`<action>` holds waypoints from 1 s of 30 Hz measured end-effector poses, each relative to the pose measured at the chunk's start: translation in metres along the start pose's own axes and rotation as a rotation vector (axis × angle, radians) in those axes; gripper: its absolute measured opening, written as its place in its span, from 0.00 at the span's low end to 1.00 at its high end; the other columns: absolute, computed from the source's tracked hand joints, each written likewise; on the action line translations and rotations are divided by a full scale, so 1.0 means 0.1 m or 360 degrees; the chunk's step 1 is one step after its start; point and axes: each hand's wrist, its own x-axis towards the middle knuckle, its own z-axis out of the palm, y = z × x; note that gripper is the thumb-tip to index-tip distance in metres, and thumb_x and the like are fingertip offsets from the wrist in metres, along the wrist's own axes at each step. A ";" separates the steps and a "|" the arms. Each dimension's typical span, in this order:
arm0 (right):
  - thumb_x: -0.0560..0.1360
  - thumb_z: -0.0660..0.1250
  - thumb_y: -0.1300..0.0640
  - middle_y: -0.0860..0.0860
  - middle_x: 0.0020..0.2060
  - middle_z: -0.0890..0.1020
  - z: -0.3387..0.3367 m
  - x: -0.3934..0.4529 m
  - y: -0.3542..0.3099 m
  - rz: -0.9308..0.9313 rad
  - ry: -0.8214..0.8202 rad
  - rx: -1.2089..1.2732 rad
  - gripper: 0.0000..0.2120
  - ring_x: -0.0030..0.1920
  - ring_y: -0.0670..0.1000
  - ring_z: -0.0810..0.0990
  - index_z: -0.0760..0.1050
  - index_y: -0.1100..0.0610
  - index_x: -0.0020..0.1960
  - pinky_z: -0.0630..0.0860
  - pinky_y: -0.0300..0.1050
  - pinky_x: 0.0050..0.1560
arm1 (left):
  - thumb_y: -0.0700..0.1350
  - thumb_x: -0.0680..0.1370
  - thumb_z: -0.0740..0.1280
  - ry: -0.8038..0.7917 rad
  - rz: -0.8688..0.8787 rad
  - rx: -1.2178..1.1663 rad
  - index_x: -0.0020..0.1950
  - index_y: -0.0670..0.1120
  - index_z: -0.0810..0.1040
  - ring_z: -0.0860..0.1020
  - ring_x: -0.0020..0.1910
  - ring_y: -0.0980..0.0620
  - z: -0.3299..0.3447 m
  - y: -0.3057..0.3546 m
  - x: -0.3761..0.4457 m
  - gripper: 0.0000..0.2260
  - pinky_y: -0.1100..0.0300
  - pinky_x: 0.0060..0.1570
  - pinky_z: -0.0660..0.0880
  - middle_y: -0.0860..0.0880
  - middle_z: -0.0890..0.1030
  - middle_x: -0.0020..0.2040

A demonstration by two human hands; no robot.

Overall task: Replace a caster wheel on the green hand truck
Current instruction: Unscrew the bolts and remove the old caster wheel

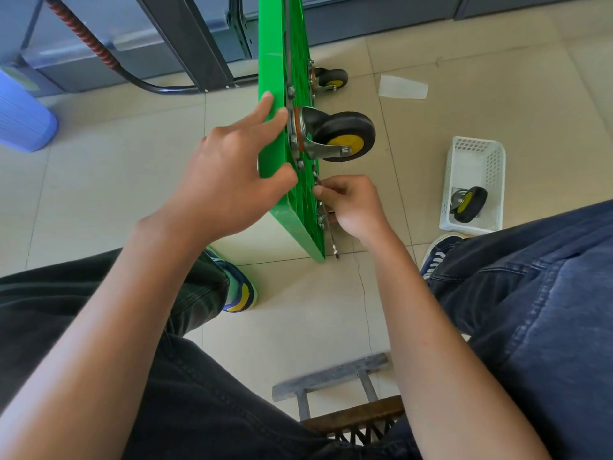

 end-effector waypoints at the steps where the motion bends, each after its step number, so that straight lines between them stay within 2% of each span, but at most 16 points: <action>1: 0.78 0.73 0.52 0.54 0.46 0.87 -0.03 -0.02 -0.04 0.0081 -0.0073 0.0130 0.10 0.45 0.57 0.87 0.86 0.58 0.53 0.85 0.61 0.49 | 0.48 0.79 0.66 0.0001 0.0007 -0.0001 0.78 0.48 0.68 0.79 0.59 0.43 0.00 0.00 0.00 0.27 0.49 0.58 0.77 0.50 0.62 0.80; 5: 0.79 0.72 0.57 0.63 0.51 0.85 -0.11 -0.10 -0.25 0.0282 -0.0290 0.0519 0.12 0.39 0.56 0.85 0.82 0.66 0.55 0.86 0.55 0.43 | 0.53 0.75 0.62 -0.0002 -0.0004 -0.0006 0.78 0.49 0.68 0.78 0.64 0.43 -0.02 0.01 0.00 0.31 0.46 0.62 0.77 0.51 0.62 0.80; 8: 0.79 0.73 0.57 0.60 0.45 0.85 -0.14 -0.13 -0.37 0.0363 -0.0337 0.0635 0.13 0.35 0.53 0.84 0.82 0.68 0.54 0.83 0.47 0.36 | 0.54 0.74 0.61 0.0005 -0.0002 -0.0029 0.78 0.50 0.68 0.76 0.67 0.43 -0.02 0.01 0.01 0.31 0.44 0.63 0.76 0.51 0.62 0.80; 13: 0.78 0.73 0.58 0.58 0.38 0.85 -0.12 -0.13 -0.44 0.0345 -0.0377 0.0667 0.11 0.32 0.53 0.84 0.82 0.67 0.50 0.81 0.46 0.33 | 0.54 0.74 0.61 -0.0004 -0.0018 -0.0017 0.78 0.50 0.67 0.77 0.65 0.43 -0.02 0.01 0.01 0.32 0.44 0.63 0.76 0.52 0.62 0.80; 19: 0.79 0.73 0.57 0.60 0.44 0.87 -0.05 -0.13 -0.40 0.0219 -0.0271 0.0466 0.09 0.41 0.59 0.87 0.84 0.64 0.50 0.85 0.53 0.39 | 0.53 0.75 0.62 -0.0004 -0.0008 -0.0006 0.78 0.49 0.68 0.79 0.62 0.42 -0.01 0.02 0.00 0.31 0.48 0.61 0.77 0.51 0.62 0.80; 26: 0.79 0.72 0.57 0.58 0.45 0.87 0.04 -0.10 -0.30 0.0085 -0.0144 0.0378 0.05 0.47 0.62 0.86 0.84 0.57 0.48 0.85 0.57 0.45 | 0.53 0.75 0.62 0.0008 -0.0022 0.0004 0.78 0.50 0.67 0.80 0.59 0.43 -0.01 0.03 0.00 0.31 0.49 0.59 0.77 0.51 0.62 0.80; 28: 0.78 0.73 0.57 0.54 0.43 0.87 0.07 -0.05 -0.23 -0.0021 -0.0070 0.0285 0.03 0.45 0.59 0.86 0.85 0.55 0.48 0.84 0.56 0.46 | 0.52 0.75 0.63 0.0012 -0.0017 0.0010 0.78 0.50 0.68 0.79 0.60 0.42 -0.01 0.02 0.00 0.30 0.49 0.59 0.77 0.51 0.63 0.80; 30: 0.78 0.74 0.57 0.51 0.42 0.86 0.10 -0.02 -0.18 -0.0115 0.0003 0.0177 0.05 0.44 0.55 0.85 0.85 0.57 0.51 0.82 0.53 0.48 | 0.52 0.75 0.63 0.0026 -0.0012 0.0008 0.78 0.49 0.68 0.79 0.61 0.42 0.00 0.01 0.00 0.30 0.49 0.60 0.77 0.50 0.63 0.80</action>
